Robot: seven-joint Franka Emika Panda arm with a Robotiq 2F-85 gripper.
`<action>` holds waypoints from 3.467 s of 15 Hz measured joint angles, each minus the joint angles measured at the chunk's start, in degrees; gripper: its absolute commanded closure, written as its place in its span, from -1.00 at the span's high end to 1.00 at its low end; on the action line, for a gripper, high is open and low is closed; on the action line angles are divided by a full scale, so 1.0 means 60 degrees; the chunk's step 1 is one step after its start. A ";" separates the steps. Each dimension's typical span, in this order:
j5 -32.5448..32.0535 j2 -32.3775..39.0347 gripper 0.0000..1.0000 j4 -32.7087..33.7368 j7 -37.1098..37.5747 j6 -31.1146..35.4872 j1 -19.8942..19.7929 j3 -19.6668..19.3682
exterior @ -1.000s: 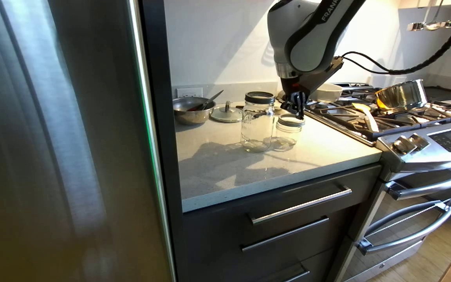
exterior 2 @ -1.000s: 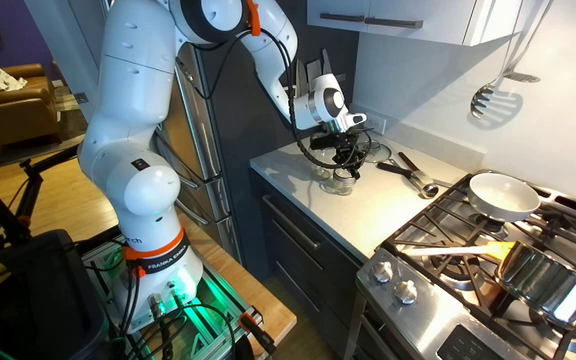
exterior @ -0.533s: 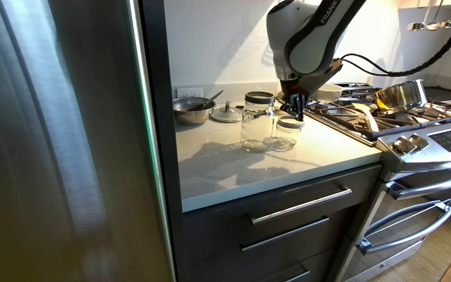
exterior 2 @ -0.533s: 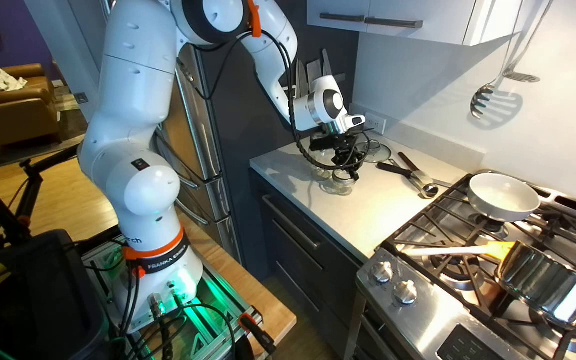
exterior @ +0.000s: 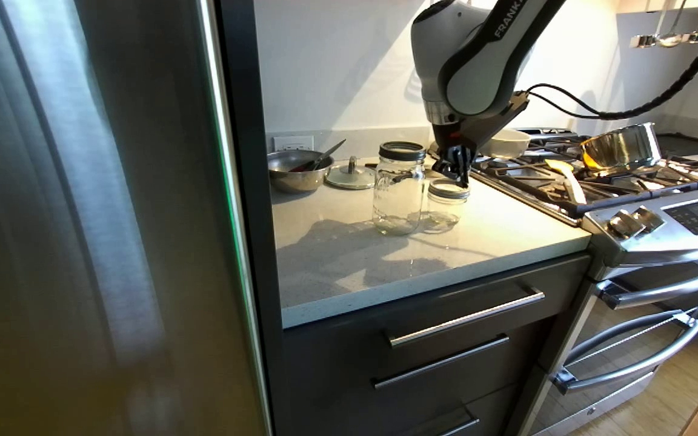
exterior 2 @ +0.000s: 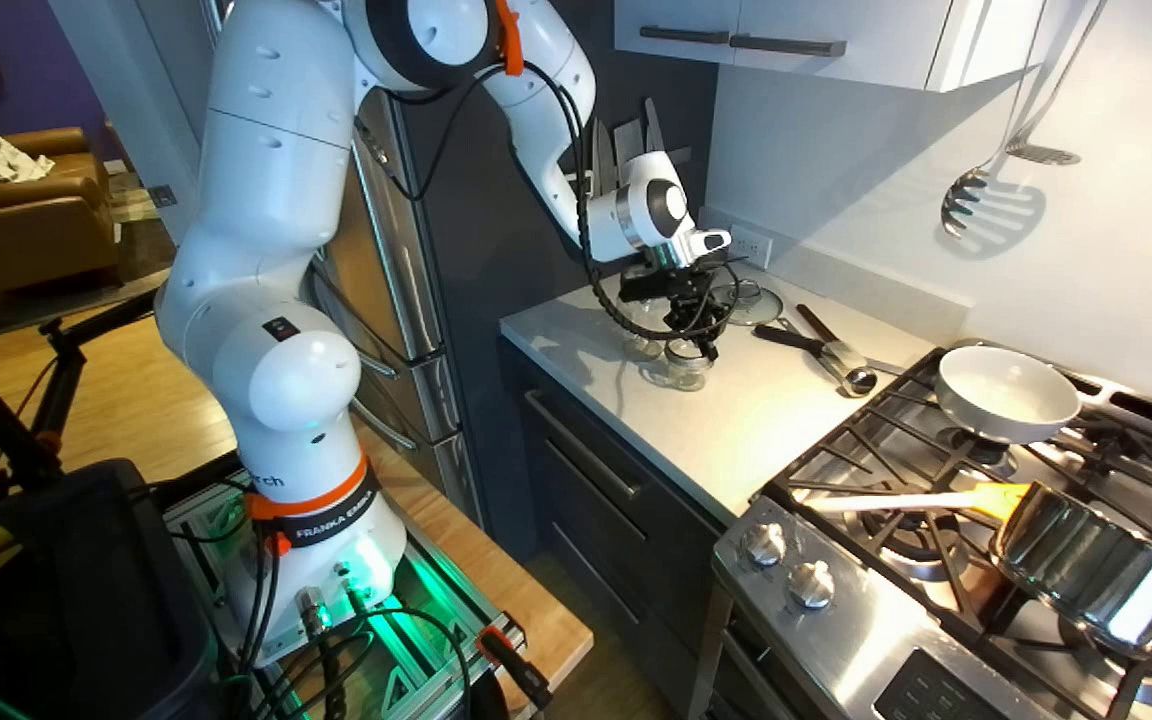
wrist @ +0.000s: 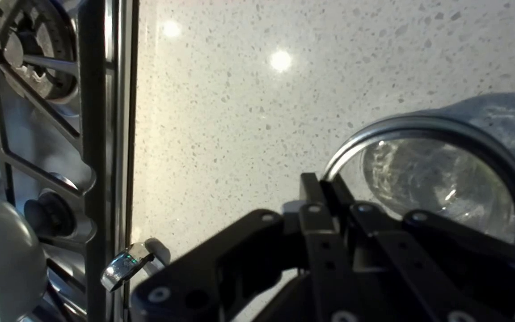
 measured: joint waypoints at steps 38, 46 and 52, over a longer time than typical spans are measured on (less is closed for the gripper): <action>-0.0107 0.0107 0.78 0.0062 0.0410 0.0001 0.0010 -0.0043; -0.0107 0.0072 1.00 0.0062 0.0504 0.0000 -0.0011 -0.0130; -0.0106 0.0039 1.00 0.0062 0.0738 -0.0022 -0.0039 -0.0218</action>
